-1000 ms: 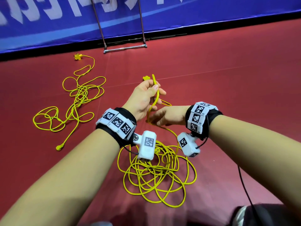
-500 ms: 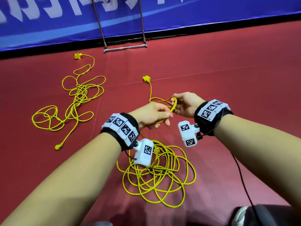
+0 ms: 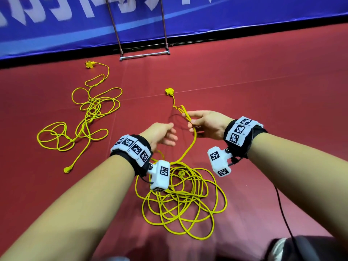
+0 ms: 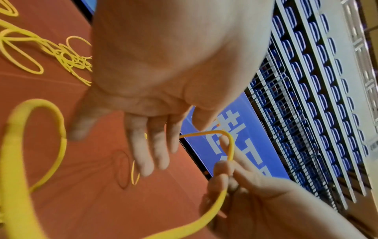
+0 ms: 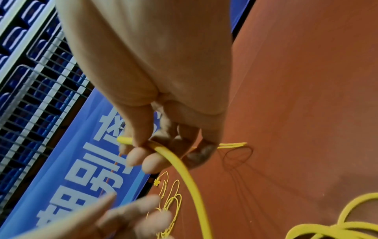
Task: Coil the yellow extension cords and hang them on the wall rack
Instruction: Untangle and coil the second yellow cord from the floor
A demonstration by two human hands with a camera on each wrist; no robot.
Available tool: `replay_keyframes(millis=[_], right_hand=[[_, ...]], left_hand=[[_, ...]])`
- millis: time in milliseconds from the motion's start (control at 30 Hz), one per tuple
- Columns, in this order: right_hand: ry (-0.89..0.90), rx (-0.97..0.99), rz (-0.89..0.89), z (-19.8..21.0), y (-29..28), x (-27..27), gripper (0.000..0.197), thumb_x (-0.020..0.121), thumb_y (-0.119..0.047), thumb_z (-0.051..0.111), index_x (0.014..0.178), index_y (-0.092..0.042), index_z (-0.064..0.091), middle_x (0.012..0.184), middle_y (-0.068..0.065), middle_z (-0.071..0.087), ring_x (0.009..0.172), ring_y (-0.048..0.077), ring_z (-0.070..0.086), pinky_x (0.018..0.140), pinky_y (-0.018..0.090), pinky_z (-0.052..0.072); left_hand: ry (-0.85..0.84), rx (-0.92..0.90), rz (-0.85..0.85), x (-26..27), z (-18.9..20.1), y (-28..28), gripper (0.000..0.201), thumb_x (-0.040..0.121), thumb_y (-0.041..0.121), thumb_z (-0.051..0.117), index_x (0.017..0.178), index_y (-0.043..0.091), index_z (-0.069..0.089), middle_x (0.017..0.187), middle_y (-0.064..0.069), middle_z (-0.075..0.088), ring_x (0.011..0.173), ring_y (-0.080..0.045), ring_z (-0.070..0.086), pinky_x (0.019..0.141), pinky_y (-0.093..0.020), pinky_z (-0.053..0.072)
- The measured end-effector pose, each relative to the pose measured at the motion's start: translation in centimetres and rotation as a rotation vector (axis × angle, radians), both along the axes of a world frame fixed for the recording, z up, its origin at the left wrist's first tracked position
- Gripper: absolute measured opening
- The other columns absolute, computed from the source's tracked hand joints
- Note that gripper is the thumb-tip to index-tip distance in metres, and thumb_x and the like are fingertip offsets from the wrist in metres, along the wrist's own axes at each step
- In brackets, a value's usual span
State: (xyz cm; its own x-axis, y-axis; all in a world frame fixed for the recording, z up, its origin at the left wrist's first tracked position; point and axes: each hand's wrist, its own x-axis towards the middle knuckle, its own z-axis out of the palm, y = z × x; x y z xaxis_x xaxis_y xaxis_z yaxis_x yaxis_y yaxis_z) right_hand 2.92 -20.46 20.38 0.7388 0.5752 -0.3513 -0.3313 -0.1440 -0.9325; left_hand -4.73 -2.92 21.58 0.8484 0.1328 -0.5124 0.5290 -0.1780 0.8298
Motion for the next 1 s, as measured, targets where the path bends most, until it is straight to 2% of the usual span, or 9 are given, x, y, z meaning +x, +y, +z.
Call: replay_keyframes(millis=[67, 133, 233, 367, 433, 567, 700, 867, 1000], right_hand=[[-0.055, -0.04, 0.09, -0.2, 0.0, -0.4, 0.037, 0.099, 0.002, 0.043, 0.106, -0.023, 0.069, 0.074, 0.0, 0.062, 0.068, 0.015, 0.059, 0.073, 0.03, 0.044], [-0.094, -0.093, 0.174, -0.6, 0.3, -0.8, 0.037, 0.097, 0.005, 0.045, 0.103, -0.021, 0.071, 0.073, 0.001, 0.065, 0.067, 0.016, 0.059, 0.074, 0.031, 0.044], [-0.104, -0.17, 0.304, -0.9, 0.8, -1.3, 0.033, 0.095, 0.008, 0.048, 0.109, -0.011, 0.071, 0.076, 0.002, 0.069, 0.071, 0.015, 0.063, 0.078, 0.033, 0.046], [-0.114, -0.237, 0.436, -0.4, 1.2, -1.9, 0.035, 0.093, 0.007, 0.053, 0.096, -0.02, 0.075, 0.084, 0.004, 0.071, 0.08, 0.018, 0.065, 0.079, 0.031, 0.048], [-0.148, -0.284, 0.383, -0.4, 1.3, -1.9, 0.032, 0.094, 0.004, 0.051, 0.1, -0.017, 0.074, 0.087, 0.005, 0.071, 0.079, 0.018, 0.066, 0.07, 0.029, 0.045], [-0.01, -0.226, -0.007, -0.5, 1.0, -0.9, 0.018, 0.103, -0.019, 0.044, 0.105, -0.011, 0.06, 0.081, 0.009, 0.068, 0.067, 0.021, 0.064, 0.063, 0.028, 0.045], [0.227, -0.045, -0.228, -0.2, -0.2, 0.4, 0.035, 0.104, -0.044, 0.037, 0.101, -0.011, 0.051, 0.078, 0.009, 0.066, 0.068, 0.022, 0.064, 0.064, 0.033, 0.053], [0.264, -0.014, -0.292, -0.1, -0.7, 0.4, 0.022, 0.103, -0.025, 0.045, 0.097, -0.007, 0.055, 0.066, 0.003, 0.068, 0.054, 0.016, 0.066, 0.046, 0.024, 0.052], [0.23, -0.063, -0.265, -0.4, -0.4, 0.5, 0.026, 0.102, -0.017, 0.045, 0.087, -0.005, 0.061, 0.062, 0.001, 0.069, 0.058, 0.014, 0.066, 0.061, 0.027, 0.054]], left_hand=[[-0.049, -0.137, 0.094, 0.7, 0.0, 0.4, 0.036, 0.105, 0.043, 0.033, 0.106, 0.013, 0.053, 0.096, -0.007, 0.069, 0.082, -0.023, 0.067, 0.077, -0.035, 0.049], [-0.078, -0.264, 0.179, 1.1, 0.2, 0.6, 0.035, 0.104, 0.043, 0.036, 0.104, 0.011, 0.05, 0.095, -0.01, 0.07, 0.084, -0.027, 0.068, 0.088, -0.046, 0.048], [-0.094, -0.423, 0.309, 1.1, 0.5, 0.6, 0.028, 0.105, 0.031, 0.042, 0.093, 0.007, 0.048, 0.087, -0.013, 0.067, 0.073, -0.028, 0.068, 0.069, -0.042, 0.056], [-0.073, -0.494, 0.412, 1.0, 0.3, 0.4, 0.019, 0.103, 0.011, 0.046, 0.087, 0.001, 0.051, 0.072, -0.009, 0.052, 0.054, -0.02, 0.055, 0.045, -0.032, 0.057], [-0.054, -0.443, 0.352, 1.0, 0.4, 0.3, 0.016, 0.102, 0.01, 0.045, 0.092, 0.002, 0.054, 0.067, -0.005, 0.047, 0.044, -0.015, 0.049, 0.044, -0.029, 0.055], [-0.076, -0.274, 0.1, 0.7, 0.6, -0.4, 0.019, 0.101, 0.008, 0.044, 0.113, 0.007, 0.058, 0.068, -0.001, 0.048, 0.042, -0.009, 0.04, 0.041, -0.021, 0.046], [-0.112, -0.138, -0.165, 0.2, 0.5, -1.1, 0.026, 0.099, 0.004, 0.047, 0.121, 0.005, 0.062, 0.074, -0.001, 0.062, 0.042, -0.008, 0.039, 0.042, -0.018, 0.038], [-0.073, -0.141, -0.438, -0.5, 0.5, -1.9, 0.022, 0.096, 0.0, 0.054, 0.108, 0.012, 0.068, 0.078, -0.005, 0.069, 0.048, -0.012, 0.046, 0.049, -0.023, 0.046], [-0.068, -0.078, -0.445, -0.4, 0.3, -1.8, 0.019, 0.093, 0.001, 0.058, 0.1, 0.012, 0.072, 0.095, -0.011, 0.072, 0.071, -0.017, 0.061, 0.066, -0.028, 0.048]])
